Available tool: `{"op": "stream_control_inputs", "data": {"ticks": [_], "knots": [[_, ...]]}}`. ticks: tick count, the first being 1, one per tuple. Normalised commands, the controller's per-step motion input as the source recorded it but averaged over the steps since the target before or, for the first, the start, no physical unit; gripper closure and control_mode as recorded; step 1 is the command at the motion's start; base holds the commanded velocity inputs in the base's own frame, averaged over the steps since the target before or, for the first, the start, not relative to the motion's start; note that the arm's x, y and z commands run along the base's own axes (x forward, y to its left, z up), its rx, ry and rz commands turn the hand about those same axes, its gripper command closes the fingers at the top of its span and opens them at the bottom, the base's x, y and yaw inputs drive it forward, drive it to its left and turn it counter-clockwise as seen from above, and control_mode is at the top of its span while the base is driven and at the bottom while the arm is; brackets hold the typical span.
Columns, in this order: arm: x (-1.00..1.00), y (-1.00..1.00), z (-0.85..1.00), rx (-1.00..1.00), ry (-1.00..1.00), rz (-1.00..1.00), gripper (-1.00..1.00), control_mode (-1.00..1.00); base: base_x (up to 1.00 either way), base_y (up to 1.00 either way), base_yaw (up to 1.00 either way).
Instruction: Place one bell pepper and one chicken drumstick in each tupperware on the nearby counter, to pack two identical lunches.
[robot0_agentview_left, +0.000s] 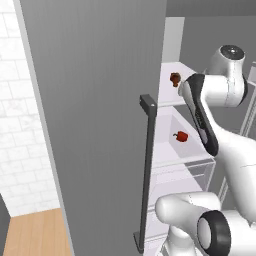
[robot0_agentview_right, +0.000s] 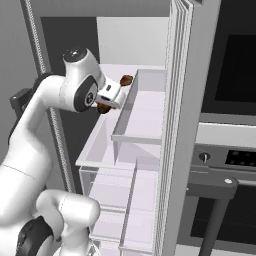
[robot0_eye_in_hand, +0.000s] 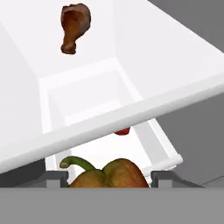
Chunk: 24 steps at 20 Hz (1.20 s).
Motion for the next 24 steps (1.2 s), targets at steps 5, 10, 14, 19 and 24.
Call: {"op": "stream_control_inputs", "data": {"ticks": [5, 10, 14, 19, 24], "knots": [[-0.96, 0.31, -0.22, 0.00, 0.00, 0.02, 1.00, -1.00, 0.00, 0.00, 0.00], [-0.86, 0.28, -0.24, 0.00, 0.00, 0.02, 1.00, -1.00, 0.00, 0.00, 0.00], [0.00, 0.00, 0.00, 0.00, 0.00, 0.00, 1.00, 1.00, -1.00, 0.20, 0.02], [0.00, 0.00, 0.00, 0.00, 0.00, 0.00, 1.00, 1.00, -1.00, 0.18, 0.01], [0.00, 0.00, 0.00, 0.00, 0.00, 0.00, 1.00, 1.00, -1.00, -0.07, 0.00]]}}
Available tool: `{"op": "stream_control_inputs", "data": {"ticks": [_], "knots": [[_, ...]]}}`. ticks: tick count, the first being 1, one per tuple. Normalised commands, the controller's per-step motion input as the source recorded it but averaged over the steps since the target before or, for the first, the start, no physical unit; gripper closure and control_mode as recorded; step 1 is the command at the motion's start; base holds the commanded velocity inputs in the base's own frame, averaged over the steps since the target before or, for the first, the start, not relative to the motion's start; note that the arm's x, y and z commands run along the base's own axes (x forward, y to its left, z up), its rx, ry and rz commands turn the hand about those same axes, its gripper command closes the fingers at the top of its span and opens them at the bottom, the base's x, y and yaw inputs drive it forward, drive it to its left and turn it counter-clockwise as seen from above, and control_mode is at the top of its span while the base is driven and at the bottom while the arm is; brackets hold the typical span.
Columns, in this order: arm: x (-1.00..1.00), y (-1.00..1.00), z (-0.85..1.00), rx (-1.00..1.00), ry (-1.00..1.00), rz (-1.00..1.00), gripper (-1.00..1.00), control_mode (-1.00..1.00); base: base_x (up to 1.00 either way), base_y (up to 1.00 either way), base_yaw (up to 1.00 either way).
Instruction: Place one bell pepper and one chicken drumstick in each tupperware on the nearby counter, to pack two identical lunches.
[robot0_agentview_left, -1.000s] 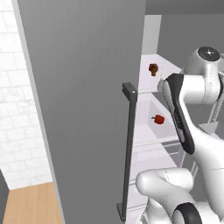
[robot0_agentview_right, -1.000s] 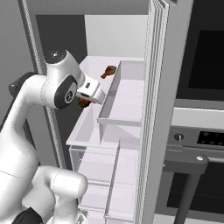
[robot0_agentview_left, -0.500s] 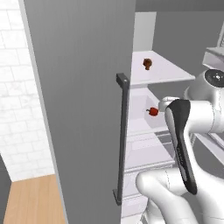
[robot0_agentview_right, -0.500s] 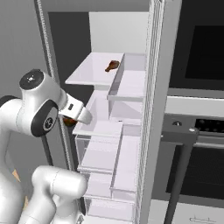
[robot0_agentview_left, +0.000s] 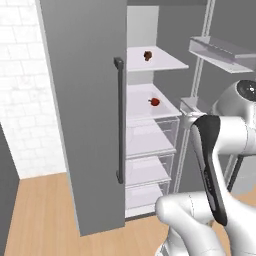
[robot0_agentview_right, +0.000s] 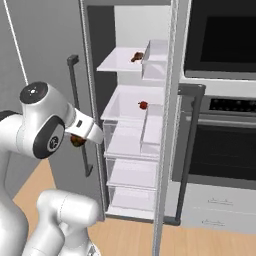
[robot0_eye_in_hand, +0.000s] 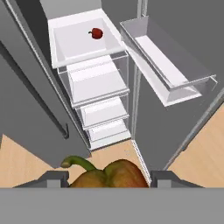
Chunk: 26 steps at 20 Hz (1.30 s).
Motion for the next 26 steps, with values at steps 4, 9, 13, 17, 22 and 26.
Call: {"op": "stream_control_inputs", "data": {"ticks": [4, 9, 13, 17, 22, 26], "knots": [[0.00, 0.00, 0.00, 0.00, 0.00, 0.00, 1.00, 1.00, -0.64, -0.73, 0.00], [0.00, 0.00, 0.00, 0.00, 0.00, 0.00, 1.00, 1.00, 0.05, -1.00, 0.00], [0.00, 0.00, 0.00, 0.00, 0.00, 0.00, 1.00, 1.00, 0.24, -1.00, 0.00], [0.00, 0.00, 0.00, 0.00, 0.00, 0.00, 1.00, 1.00, 0.34, -1.00, 0.00], [0.00, 0.00, 0.00, 0.00, 0.00, 0.00, 1.00, 1.00, 0.83, -1.00, 0.02], [0.00, 0.00, 0.00, 0.00, 0.00, 0.00, 1.00, 1.00, 0.82, -1.00, 0.05]]}}
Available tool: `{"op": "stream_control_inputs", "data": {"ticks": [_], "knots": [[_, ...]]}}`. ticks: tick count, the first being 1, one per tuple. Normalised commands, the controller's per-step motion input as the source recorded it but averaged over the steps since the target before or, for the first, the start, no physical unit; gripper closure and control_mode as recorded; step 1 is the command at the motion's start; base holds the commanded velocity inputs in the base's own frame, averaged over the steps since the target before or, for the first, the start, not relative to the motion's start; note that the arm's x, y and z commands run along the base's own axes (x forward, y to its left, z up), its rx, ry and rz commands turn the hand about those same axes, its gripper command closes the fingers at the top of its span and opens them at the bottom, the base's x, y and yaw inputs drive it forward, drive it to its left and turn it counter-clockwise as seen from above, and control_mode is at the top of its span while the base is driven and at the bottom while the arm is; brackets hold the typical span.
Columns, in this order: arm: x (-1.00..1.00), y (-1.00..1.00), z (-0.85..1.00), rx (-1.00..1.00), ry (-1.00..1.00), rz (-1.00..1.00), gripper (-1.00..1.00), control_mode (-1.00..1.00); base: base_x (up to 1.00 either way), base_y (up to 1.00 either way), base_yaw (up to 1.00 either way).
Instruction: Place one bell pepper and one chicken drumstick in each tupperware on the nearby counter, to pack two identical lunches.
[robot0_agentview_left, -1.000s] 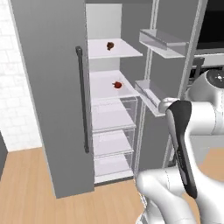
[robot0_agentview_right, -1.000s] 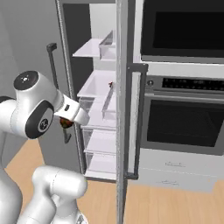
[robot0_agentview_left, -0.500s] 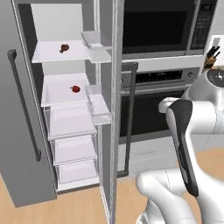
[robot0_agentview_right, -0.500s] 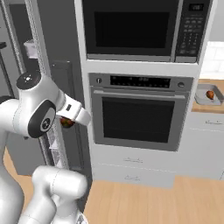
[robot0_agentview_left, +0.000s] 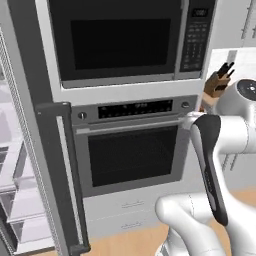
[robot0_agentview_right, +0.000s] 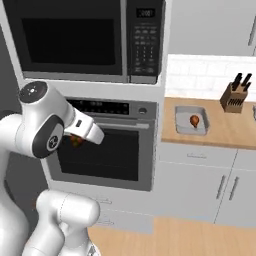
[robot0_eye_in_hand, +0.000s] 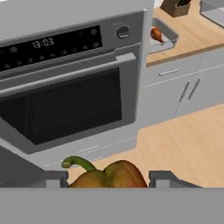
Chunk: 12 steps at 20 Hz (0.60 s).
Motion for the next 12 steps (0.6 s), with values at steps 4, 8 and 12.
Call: {"op": "stream_control_inputs", "data": {"ticks": [4, 8, 12], "knots": [[0.00, 0.00, 0.00, 0.00, 0.00, 0.00, 1.00, 1.00, 0.54, -1.00, 0.05], [0.00, 0.00, 0.00, 0.00, 0.00, 0.00, 1.00, 1.00, 0.75, -1.00, 0.09], [0.00, 0.00, 0.00, 0.00, 0.00, 0.00, 1.00, 1.00, 0.92, -1.00, 0.29]]}}
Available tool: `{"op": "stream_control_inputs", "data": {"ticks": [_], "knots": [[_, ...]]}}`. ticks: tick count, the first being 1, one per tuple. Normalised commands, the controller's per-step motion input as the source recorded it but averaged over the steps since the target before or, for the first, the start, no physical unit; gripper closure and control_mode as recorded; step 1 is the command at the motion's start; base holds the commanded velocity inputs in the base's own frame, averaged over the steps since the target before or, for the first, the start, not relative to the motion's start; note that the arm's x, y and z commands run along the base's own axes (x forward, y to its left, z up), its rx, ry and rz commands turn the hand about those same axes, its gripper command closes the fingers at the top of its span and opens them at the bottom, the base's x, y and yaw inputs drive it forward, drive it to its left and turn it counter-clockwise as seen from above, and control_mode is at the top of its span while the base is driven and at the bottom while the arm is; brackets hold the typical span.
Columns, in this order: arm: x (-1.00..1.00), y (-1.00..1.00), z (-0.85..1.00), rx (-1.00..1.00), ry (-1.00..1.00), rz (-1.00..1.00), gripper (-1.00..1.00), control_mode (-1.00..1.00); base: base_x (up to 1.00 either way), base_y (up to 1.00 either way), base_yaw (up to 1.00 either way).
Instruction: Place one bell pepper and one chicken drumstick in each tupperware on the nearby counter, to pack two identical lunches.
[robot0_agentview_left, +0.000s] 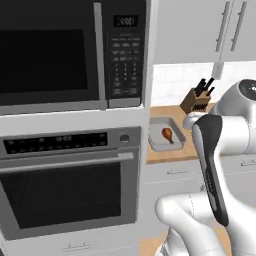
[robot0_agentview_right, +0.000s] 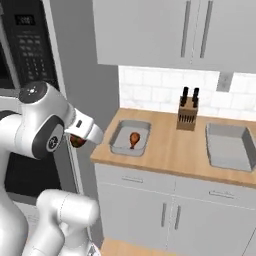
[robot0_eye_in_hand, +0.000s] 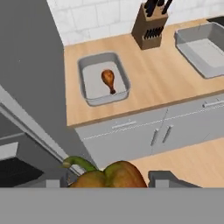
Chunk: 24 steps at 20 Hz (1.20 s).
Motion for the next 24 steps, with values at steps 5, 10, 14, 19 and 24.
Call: {"op": "stream_control_inputs", "data": {"ticks": [5, 10, 14, 19, 24], "knots": [[0.00, 0.00, 0.00, 0.00, 0.00, 0.00, 1.00, 1.00, 0.77, -1.00, 0.38], [0.00, 0.00, 0.00, 0.00, 0.00, 0.00, 1.00, 1.00, 0.59, -0.46, 0.39], [0.31, 0.00, -0.50, 0.00, 0.00, 0.31, 1.00, -1.00, 0.06, 0.00, 0.11], [0.91, 0.09, -0.84, 0.00, 0.07, 0.28, 1.00, -1.00, 0.00, 0.00, 0.00], [1.00, 0.26, -0.59, 0.00, 0.16, 0.09, 1.00, -1.00, 0.00, 0.00, 0.00]]}}
